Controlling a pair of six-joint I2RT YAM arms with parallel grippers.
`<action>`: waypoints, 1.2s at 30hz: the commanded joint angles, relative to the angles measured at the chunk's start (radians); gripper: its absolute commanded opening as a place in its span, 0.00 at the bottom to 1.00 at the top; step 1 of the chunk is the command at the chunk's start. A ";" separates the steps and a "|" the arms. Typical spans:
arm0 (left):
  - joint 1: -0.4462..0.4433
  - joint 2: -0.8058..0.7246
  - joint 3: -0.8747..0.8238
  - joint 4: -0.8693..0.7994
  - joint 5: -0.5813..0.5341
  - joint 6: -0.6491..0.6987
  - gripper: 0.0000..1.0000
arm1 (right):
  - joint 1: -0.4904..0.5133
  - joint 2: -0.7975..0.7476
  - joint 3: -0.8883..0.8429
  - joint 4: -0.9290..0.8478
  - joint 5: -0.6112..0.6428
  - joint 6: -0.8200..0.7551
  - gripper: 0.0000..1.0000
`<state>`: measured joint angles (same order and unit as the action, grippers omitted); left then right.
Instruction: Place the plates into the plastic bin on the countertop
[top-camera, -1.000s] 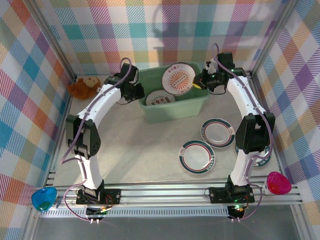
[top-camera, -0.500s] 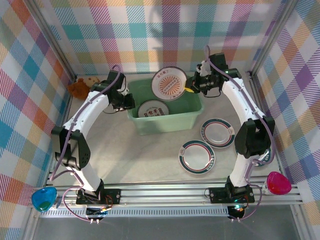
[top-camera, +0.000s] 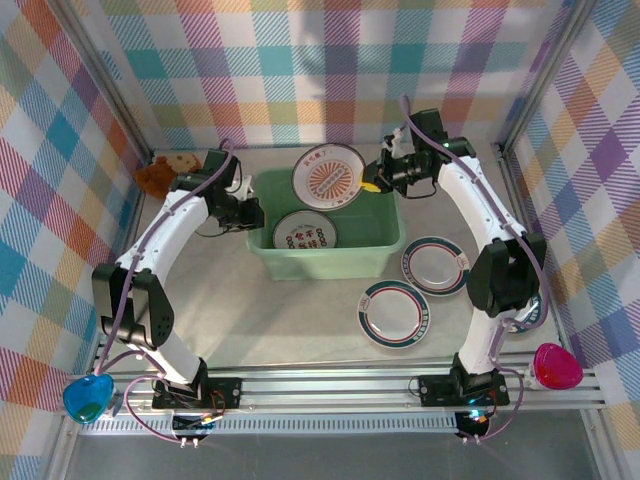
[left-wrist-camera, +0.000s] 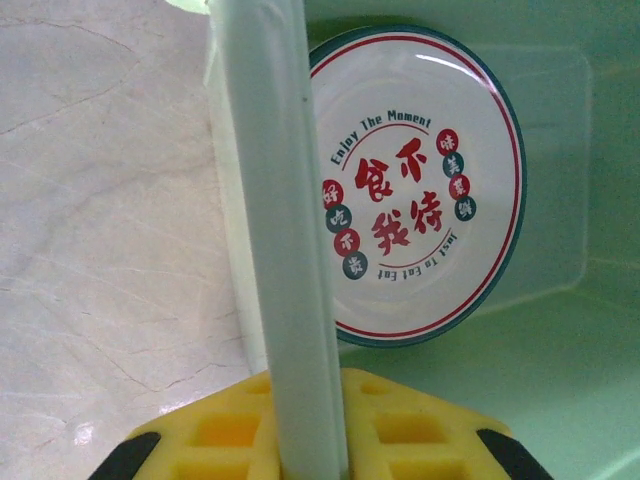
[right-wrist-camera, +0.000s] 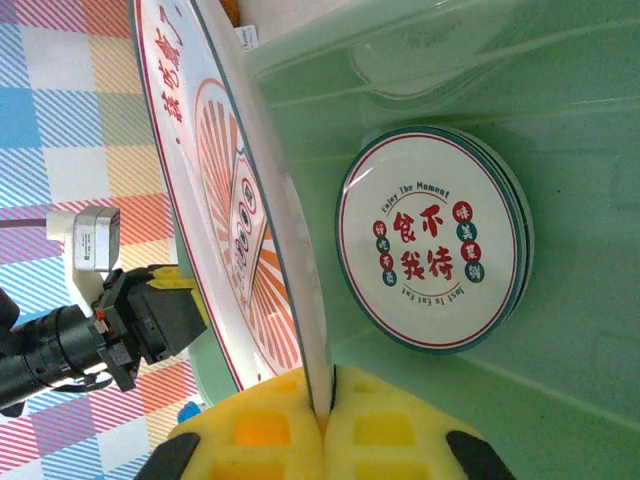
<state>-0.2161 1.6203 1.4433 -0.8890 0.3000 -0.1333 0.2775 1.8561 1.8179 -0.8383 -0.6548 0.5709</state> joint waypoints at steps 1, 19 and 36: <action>0.017 -0.061 -0.054 -0.001 0.071 0.017 0.05 | 0.032 -0.032 -0.051 0.087 -0.043 0.046 0.00; 0.037 -0.092 -0.060 0.091 0.079 -0.041 0.59 | 0.051 -0.008 -0.098 0.102 -0.060 -0.013 0.00; 0.084 -0.091 0.010 0.184 0.042 -0.090 0.70 | 0.148 0.104 -0.115 0.013 -0.011 -0.101 0.00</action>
<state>-0.1448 1.5505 1.4204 -0.7322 0.3481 -0.2165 0.4099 1.9205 1.6661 -0.8009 -0.6586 0.5072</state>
